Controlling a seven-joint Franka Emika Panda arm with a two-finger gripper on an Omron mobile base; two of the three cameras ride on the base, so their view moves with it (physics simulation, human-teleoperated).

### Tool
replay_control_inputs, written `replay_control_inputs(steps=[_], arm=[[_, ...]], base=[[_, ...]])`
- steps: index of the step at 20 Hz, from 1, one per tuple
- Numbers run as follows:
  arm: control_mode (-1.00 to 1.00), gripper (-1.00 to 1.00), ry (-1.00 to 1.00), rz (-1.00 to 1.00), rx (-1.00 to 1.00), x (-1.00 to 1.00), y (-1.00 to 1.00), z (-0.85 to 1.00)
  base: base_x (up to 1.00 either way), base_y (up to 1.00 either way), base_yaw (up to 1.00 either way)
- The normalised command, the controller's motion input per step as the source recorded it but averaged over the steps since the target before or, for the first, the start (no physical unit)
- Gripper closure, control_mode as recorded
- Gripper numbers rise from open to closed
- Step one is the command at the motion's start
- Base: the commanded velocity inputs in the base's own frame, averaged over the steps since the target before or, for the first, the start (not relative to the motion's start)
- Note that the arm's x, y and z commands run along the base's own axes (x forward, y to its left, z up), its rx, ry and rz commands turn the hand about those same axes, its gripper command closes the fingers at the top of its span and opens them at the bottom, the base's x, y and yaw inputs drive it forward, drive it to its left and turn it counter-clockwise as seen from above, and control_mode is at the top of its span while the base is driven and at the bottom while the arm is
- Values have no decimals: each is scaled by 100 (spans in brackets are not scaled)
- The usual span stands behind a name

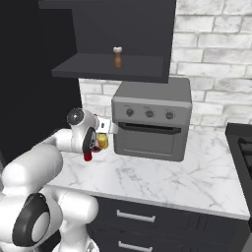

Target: There are various items on the counter. Only move the condiments/shakers into the cabinet.

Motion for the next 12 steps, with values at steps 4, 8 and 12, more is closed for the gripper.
replay_control_inputs(steps=[4, 8, 12], arm=[[-100, 100, -5, -11, 2, -17, 0, 100], [-100, 100, 0, -14, 9, -28, -6, 100], [-100, 100, 9, -13, 13, -38, -34, 100]], base=[[0, 0, 0], [0, 0, 0], [0, 0, 0]])
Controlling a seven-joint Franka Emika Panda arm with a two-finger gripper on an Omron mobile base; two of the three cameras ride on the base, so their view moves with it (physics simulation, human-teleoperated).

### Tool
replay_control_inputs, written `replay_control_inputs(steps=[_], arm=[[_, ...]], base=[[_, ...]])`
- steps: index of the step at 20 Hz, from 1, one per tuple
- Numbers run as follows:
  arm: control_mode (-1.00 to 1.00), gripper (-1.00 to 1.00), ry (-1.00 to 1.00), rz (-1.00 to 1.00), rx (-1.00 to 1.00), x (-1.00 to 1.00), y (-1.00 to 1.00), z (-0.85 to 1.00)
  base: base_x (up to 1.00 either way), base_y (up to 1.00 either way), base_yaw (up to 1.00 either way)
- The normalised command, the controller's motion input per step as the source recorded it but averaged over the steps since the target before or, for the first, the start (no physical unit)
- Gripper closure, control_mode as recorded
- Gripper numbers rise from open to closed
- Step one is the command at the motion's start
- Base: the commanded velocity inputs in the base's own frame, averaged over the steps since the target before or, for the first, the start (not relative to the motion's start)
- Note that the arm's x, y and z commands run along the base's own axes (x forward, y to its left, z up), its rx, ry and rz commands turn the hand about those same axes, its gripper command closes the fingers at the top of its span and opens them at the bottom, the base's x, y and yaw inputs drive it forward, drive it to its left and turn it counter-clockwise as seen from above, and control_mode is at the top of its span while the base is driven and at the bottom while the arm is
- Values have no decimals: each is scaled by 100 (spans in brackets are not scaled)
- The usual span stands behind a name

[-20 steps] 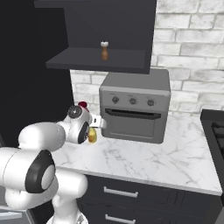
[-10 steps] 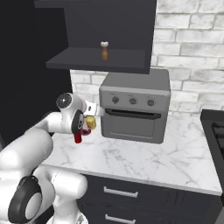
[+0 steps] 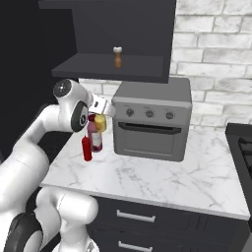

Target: There are various items on the counter. Only move the condiments/shakers into the cabinet.

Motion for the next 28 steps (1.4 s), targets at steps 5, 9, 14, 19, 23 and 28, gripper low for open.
replay_control_inputs(steps=[5, 9, 14, 19, 23, 28], arm=[[-100, 100, 21, -15, 18, -38, -61, 100], [-100, 100, 22, -10, 6, -36, -46, 98], [-100, 100, 5, -4, 1, -19, -12, 52], [-100, 100, -13, 4, 0, -1, 12, -5], [-100, 100, -37, 10, -6, -8, 34, -2], [-100, 100, -61, 17, -13, -23, 23, 1]], base=[[0, 0, 0], [0, 0, 0], [0, 0, 0], [0, 0, 0], [0, 0, 0], [0, 0, 0]])
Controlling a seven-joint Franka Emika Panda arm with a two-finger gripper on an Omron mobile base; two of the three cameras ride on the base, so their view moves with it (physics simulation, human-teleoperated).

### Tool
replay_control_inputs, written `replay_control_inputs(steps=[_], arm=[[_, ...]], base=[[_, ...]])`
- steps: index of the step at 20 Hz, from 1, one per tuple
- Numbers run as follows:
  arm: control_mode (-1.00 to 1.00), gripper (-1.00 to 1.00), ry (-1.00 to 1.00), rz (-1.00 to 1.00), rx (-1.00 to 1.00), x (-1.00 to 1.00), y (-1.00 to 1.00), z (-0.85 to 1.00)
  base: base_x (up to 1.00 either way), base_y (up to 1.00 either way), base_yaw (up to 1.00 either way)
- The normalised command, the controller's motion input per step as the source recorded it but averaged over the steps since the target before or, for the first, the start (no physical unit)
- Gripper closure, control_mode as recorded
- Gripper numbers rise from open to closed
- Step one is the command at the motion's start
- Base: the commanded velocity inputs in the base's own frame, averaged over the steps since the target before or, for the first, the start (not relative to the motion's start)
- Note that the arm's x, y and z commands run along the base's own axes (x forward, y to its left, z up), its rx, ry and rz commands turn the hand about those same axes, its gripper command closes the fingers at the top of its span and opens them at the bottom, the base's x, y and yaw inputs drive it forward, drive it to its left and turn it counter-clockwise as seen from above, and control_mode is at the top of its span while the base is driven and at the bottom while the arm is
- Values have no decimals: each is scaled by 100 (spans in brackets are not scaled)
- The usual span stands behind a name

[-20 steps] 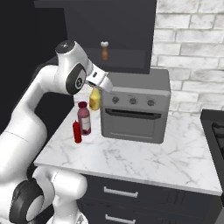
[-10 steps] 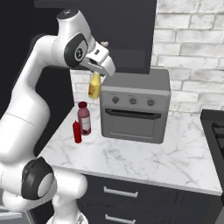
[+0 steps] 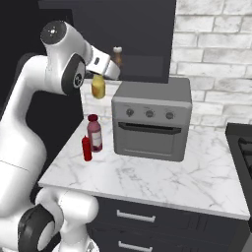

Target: There are various items on the counter. Only move the condiments/shakers into the cabinet.

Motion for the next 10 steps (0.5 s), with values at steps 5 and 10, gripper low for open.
replay_control_inputs(steps=[5, 10], arm=[[-100, 100, -32, 10, -6, -15, 29, 20], [-100, 100, -6, 4, -3, -1, 22, 12]], base=[[0, 0, 0], [0, 0, 0]])
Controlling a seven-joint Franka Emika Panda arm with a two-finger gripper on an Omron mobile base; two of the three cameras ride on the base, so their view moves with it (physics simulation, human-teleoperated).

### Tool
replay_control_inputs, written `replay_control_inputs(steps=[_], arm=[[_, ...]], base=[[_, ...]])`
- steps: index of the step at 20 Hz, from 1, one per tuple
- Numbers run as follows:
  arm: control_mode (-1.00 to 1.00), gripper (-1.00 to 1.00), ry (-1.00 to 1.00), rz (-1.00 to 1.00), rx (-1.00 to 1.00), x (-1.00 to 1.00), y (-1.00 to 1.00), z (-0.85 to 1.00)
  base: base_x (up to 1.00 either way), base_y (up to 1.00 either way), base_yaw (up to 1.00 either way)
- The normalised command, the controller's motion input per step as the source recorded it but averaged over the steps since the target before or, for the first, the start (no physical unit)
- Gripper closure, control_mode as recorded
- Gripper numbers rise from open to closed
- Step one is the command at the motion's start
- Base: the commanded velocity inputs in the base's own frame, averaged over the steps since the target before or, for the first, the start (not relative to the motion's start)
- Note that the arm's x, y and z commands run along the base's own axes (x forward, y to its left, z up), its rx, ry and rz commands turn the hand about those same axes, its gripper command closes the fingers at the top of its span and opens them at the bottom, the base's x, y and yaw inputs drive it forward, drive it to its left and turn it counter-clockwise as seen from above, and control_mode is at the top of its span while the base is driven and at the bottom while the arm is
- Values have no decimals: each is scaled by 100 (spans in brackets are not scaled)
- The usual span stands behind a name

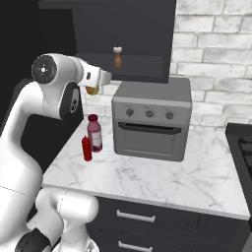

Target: There are various items on the counter. Only move the condiments/shakers into the cabinet.

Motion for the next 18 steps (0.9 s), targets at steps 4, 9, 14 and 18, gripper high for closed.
replay_control_inputs(steps=[4, 9, 14, 18], arm=[[-100, 100, -1, 0, 0, -1, 1, 12], [-100, 100, 0, 0, -3, -5, 20, 58], [-100, 100, 1, 1, -14, 0, 54, 58], [-100, 100, 14, 4, -12, 0, 22, 20]], base=[[0, 0, 0], [0, 0, 0], [0, 0, 0], [0, 0, 0]])
